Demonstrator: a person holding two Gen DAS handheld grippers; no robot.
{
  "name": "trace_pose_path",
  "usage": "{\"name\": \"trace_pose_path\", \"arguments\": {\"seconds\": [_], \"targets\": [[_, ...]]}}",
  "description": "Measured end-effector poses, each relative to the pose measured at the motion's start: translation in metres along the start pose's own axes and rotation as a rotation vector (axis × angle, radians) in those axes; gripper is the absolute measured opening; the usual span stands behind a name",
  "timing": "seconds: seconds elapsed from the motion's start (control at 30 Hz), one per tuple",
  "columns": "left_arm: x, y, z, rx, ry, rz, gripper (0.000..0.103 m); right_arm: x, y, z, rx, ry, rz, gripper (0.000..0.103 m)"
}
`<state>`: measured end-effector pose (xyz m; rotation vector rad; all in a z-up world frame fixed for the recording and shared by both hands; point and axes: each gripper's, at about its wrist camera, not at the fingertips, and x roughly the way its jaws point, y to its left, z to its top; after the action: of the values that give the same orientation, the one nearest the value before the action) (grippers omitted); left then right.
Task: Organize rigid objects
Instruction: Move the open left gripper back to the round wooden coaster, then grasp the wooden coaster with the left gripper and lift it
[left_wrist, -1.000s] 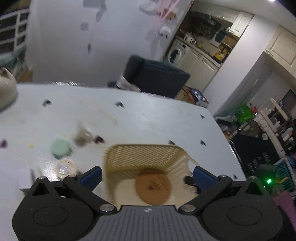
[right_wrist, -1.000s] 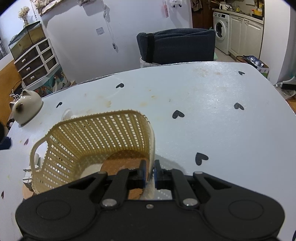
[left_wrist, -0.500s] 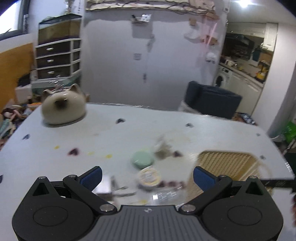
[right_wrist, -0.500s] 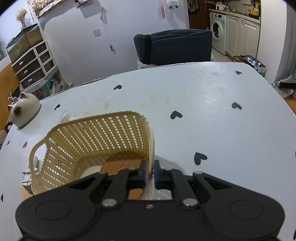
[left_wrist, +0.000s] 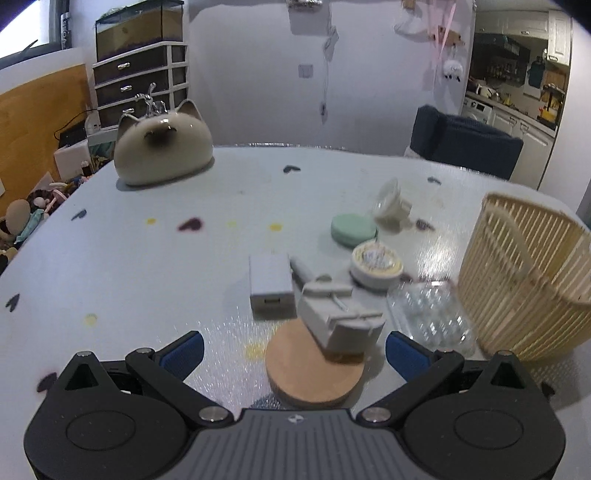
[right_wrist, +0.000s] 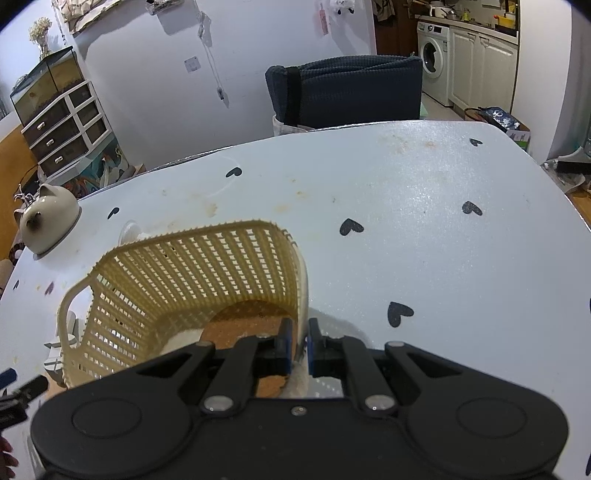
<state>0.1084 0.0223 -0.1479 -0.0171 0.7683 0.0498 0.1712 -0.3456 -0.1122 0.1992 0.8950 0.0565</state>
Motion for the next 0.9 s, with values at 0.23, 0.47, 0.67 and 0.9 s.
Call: {"name": "trace_pose_path", "arguments": {"seconds": [0.23, 0.47, 0.67, 0.9], "targets": [[0.017, -0.003, -0.009, 0.044, 0.007, -0.011, 0.101, 0.0, 0.001, 0.001, 0.001, 0.003, -0.005, 0.008], [0.027, -0.008, -0.007, 0.082, 0.024, -0.043, 0.086, 0.0, 0.001, 0.001, 0.003, 0.004, -0.006, 0.007], [0.031, -0.014, -0.006, 0.119, 0.05, -0.06, 0.068, 0.0, 0.001, 0.001, 0.003, 0.004, -0.007, 0.007], [0.025, -0.016, -0.01, 0.119, 0.072, -0.085, 0.068, 0.0, 0.001, 0.001, 0.002, 0.005, -0.008, 0.007]]}}
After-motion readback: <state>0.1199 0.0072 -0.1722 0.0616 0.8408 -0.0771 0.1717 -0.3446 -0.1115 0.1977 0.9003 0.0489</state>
